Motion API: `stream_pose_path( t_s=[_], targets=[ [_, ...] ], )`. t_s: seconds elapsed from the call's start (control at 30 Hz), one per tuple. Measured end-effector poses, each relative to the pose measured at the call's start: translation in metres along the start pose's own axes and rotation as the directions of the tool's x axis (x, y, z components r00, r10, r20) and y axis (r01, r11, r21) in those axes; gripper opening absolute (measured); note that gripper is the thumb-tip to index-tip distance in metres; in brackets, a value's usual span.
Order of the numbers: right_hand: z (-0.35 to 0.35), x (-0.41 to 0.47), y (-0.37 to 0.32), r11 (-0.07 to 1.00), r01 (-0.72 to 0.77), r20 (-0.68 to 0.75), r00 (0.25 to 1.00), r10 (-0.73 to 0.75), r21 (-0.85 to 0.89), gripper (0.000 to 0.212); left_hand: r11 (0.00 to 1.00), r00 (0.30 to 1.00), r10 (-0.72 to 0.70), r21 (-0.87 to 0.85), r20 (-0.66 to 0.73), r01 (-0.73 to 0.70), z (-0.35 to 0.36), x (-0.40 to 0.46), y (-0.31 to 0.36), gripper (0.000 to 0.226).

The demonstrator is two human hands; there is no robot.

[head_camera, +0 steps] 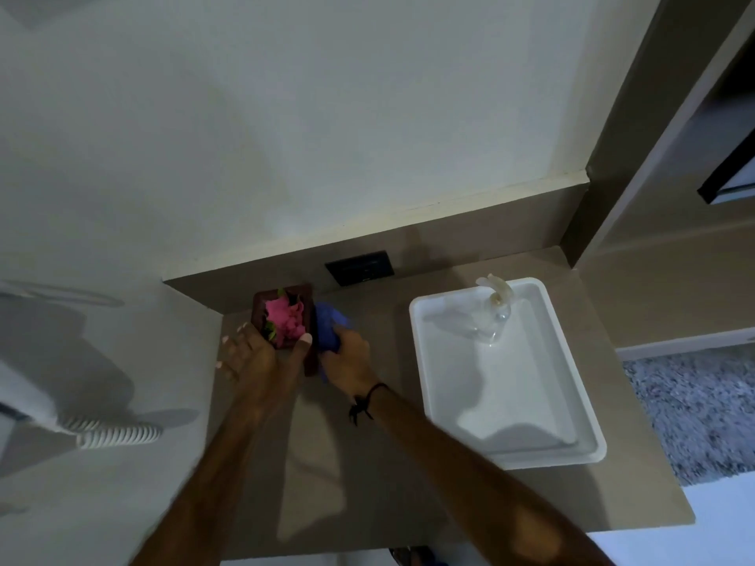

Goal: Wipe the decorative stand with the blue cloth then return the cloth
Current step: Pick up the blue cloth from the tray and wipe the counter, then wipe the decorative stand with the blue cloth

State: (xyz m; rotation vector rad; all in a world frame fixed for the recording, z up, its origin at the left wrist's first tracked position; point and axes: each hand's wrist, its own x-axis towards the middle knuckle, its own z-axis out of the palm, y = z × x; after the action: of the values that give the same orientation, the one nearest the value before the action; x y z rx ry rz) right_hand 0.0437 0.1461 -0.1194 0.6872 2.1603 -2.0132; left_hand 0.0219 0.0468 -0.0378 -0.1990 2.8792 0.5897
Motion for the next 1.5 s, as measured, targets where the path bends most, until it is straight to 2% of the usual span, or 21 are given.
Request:
stream_pose_path(
  t_s=[0.07, 0.13, 0.27, 0.33, 0.4, 0.47, 0.53, 0.63, 0.7, 0.8, 0.87, 0.93, 1.07, 1.13, 1.27, 1.4, 1.5],
  targets=[
    [0.003, -0.007, -0.002, 0.988, 0.072, -0.023, 0.997, -0.070, 0.133, 0.042, 1.000, 1.000, 0.016, 0.013, -0.017, -0.016, 0.000, -0.001, 0.001, 0.098],
    [0.006, -0.014, 0.004, 0.987, 0.091, 0.031, 0.995, -0.096, 0.129, 0.053, 0.999, 1.000, 0.023, 0.025, -0.007, -0.023, -0.001, -0.002, -0.001, 0.098],
    [0.000, -0.010, 0.035, 0.967, 0.077, 0.175, 0.984, -0.035, -0.242, 0.071, 0.999, 0.999, 0.031, 0.042, 0.022, -0.032, 0.000, 0.002, -0.006, 0.102],
    [-0.005, -0.001, 0.044, 0.958, 0.030, 0.187, 0.982, 0.025, -0.286, 0.066, 0.999, 0.999, 0.033, 0.029, 0.016, -0.033, 0.002, 0.005, -0.009, 0.103],
    [-0.007, 0.005, 0.039, 0.978, -0.048, 0.169, 0.982, 0.083, -0.201, 0.059, 0.999, 0.999, 0.040, 0.024, -0.004, -0.040, 0.004, 0.008, -0.012, 0.103],
    [-0.004, 0.006, 0.027, 0.983, -0.182, 0.176, 0.969, 0.176, 0.020, 0.052, 0.999, 0.999, 0.050, 0.012, -0.016, -0.049, 0.007, 0.008, -0.015, 0.104],
    [0.000, 0.005, 0.013, 0.938, -0.255, 0.196, 0.958, 0.211, 0.237, 0.047, 0.998, 0.998, 0.059, -0.006, -0.032, -0.059, 0.009, 0.009, -0.016, 0.104],
    [0.001, 0.004, 0.005, 0.902, -0.193, 0.142, 0.979, 0.149, 0.386, 0.049, 0.998, 0.997, 0.066, -0.020, -0.044, -0.067, 0.010, 0.012, -0.017, 0.104],
    [0.001, 0.001, 0.010, 0.905, -0.135, 0.119, 0.988, 0.094, 0.403, 0.052, 0.998, 0.997, 0.064, -0.016, -0.039, -0.065, 0.010, 0.012, -0.019, 0.105],
    [0.005, -0.003, 0.025, 0.974, -0.001, 0.054, 0.998, -0.012, 0.228, 0.054, 0.996, 0.996, 0.075, -0.037, -0.043, -0.077, 0.013, 0.015, -0.022, 0.108],
    [0.007, 0.003, 0.038, 0.999, 0.038, 0.080, 0.996, -0.038, -0.007, 0.061, 0.997, 0.997, 0.069, -0.043, -0.038, -0.070, 0.014, 0.016, -0.023, 0.108],
    [0.005, 0.010, 0.047, 0.977, 0.031, 0.105, 0.994, -0.009, -0.211, 0.062, 0.998, 0.998, 0.060, -0.030, -0.035, -0.061, 0.015, 0.017, -0.024, 0.110],
    [0.006, 0.014, 0.045, 0.953, -0.004, 0.099, 0.995, 0.035, -0.302, 0.059, 0.998, 0.999, 0.049, -0.036, -0.010, -0.049, 0.015, 0.019, -0.025, 0.116],
    [0.005, 0.013, 0.035, 0.976, -0.068, 0.086, 0.992, 0.087, -0.208, 0.055, 0.997, 0.999, 0.051, -0.052, -0.004, -0.051, 0.017, 0.017, -0.024, 0.114],
    [-0.003, 0.007, -0.004, 0.968, -0.199, 0.109, 0.977, 0.184, 0.153, 0.040, 0.997, 0.996, 0.058, -0.056, -0.060, -0.062, 0.021, 0.018, -0.026, 0.110],
    [-0.025, -0.012, -0.039, 0.876, -0.256, 0.172, 0.964, 0.202, 0.410, 0.045, 0.996, 0.997, 0.048, -0.069, -0.061, -0.052, 0.020, 0.015, -0.025, 0.109],
    [-0.052, -0.034, -0.050, 0.755, -0.261, 0.212, 0.963, 0.165, 0.601, 0.048, 0.998, 1.000, 0.030, -0.049, 0.007, -0.029, 0.010, 0.011, -0.021, 0.109]
  ],
)
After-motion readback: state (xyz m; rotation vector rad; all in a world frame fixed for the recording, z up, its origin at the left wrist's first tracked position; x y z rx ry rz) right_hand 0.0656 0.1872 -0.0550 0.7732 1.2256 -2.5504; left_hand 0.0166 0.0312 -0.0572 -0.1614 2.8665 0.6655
